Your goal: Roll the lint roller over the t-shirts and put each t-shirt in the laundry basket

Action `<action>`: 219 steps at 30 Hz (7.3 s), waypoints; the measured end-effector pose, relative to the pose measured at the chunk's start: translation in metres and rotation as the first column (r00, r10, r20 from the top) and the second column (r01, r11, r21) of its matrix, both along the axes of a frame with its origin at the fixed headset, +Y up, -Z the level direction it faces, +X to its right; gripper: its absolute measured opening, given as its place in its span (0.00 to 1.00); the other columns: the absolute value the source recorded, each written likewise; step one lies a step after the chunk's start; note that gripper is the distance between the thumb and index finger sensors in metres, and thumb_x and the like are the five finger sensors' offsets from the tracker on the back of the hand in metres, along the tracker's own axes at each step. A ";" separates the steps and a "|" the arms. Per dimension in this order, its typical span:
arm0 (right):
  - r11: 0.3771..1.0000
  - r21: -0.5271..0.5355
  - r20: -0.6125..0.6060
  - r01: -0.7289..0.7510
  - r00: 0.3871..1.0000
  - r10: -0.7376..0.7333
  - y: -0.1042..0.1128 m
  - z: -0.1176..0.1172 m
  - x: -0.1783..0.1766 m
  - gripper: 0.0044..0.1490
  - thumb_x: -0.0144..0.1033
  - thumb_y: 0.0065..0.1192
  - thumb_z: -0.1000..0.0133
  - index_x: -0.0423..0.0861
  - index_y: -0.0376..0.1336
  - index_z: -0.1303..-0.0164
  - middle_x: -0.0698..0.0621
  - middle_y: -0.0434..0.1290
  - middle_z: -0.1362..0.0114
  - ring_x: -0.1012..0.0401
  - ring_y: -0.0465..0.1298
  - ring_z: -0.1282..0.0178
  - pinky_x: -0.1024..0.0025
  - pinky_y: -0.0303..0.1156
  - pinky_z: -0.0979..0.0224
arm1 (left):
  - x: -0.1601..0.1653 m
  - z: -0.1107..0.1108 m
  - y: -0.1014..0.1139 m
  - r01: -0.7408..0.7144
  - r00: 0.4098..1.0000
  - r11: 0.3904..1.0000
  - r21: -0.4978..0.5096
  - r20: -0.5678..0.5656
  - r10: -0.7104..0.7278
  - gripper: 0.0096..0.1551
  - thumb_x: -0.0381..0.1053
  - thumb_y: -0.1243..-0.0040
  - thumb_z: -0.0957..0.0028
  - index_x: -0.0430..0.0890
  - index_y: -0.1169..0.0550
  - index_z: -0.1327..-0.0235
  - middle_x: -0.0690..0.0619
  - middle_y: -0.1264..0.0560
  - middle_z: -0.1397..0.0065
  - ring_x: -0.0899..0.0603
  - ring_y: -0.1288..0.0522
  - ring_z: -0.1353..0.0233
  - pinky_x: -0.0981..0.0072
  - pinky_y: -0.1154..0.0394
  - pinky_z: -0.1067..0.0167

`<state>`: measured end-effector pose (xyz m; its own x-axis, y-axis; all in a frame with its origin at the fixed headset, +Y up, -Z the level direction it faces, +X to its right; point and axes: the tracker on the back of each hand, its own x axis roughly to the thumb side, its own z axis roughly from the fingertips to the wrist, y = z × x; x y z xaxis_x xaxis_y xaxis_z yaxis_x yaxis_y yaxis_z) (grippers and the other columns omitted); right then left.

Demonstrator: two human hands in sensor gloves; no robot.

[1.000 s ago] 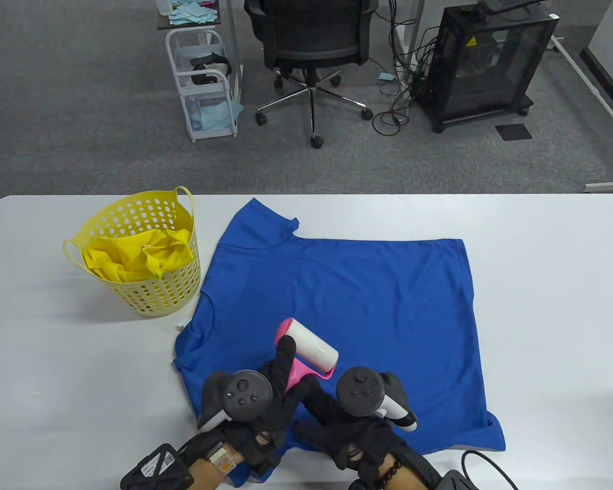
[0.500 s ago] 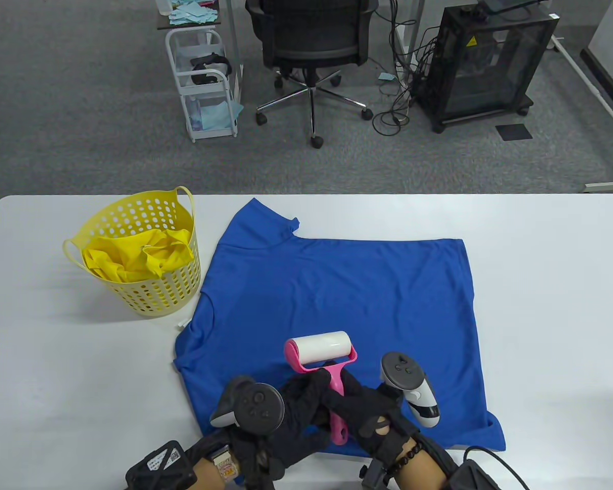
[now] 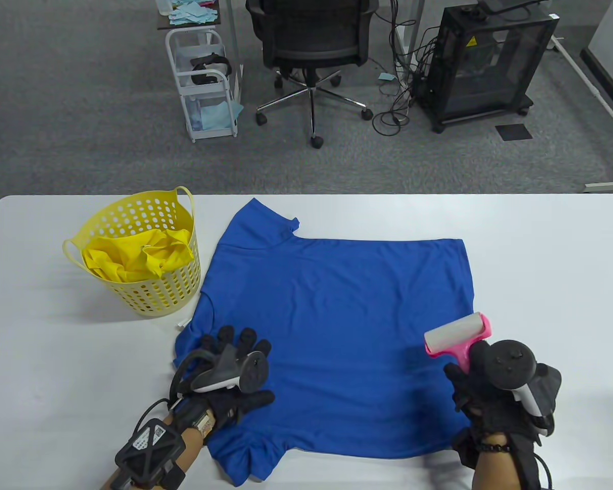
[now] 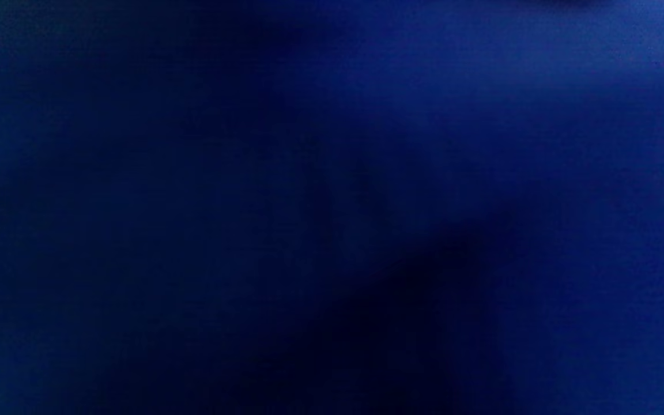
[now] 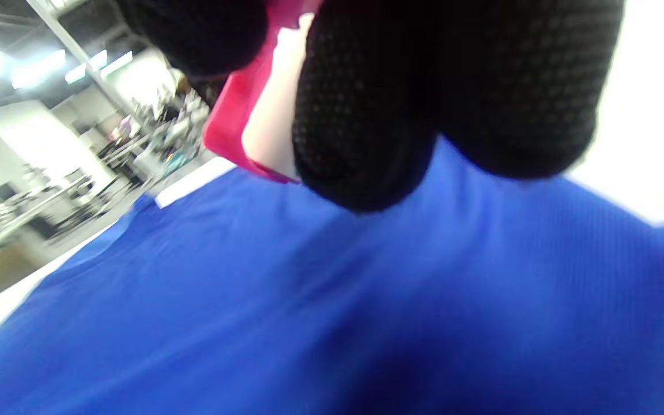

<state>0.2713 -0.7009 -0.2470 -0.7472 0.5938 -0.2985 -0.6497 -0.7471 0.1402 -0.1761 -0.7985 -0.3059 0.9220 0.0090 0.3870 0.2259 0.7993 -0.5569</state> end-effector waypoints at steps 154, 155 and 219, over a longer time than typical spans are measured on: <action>0.807 -0.145 -0.413 -0.573 0.776 0.477 -0.052 -0.040 -0.072 0.73 0.75 0.63 0.65 0.42 0.38 0.25 0.31 0.43 0.17 0.30 0.53 0.19 0.22 0.57 0.31 | -0.050 0.010 0.028 -0.089 0.996 0.996 0.020 -0.001 0.089 0.69 0.80 0.40 0.68 0.53 0.59 0.25 0.41 0.60 0.15 0.22 0.59 0.16 0.17 0.60 0.30; 0.809 -0.198 -0.443 -0.553 0.787 0.430 -0.066 -0.044 -0.073 0.75 0.76 0.61 0.65 0.42 0.31 0.28 0.31 0.37 0.19 0.29 0.46 0.20 0.22 0.54 0.31 | -0.049 0.009 0.022 -0.030 1.000 0.999 0.028 -0.003 0.030 0.69 0.79 0.40 0.67 0.53 0.60 0.25 0.41 0.61 0.15 0.22 0.59 0.16 0.18 0.60 0.30; 0.723 -0.050 -0.503 -0.689 0.643 0.578 -0.046 -0.050 -0.115 0.72 0.75 0.64 0.70 0.49 0.40 0.24 0.33 0.46 0.16 0.31 0.56 0.18 0.23 0.56 0.30 | 0.003 0.001 0.043 -0.087 0.986 0.983 0.161 0.158 0.061 0.64 0.80 0.44 0.70 0.56 0.53 0.23 0.45 0.52 0.13 0.25 0.54 0.15 0.22 0.58 0.26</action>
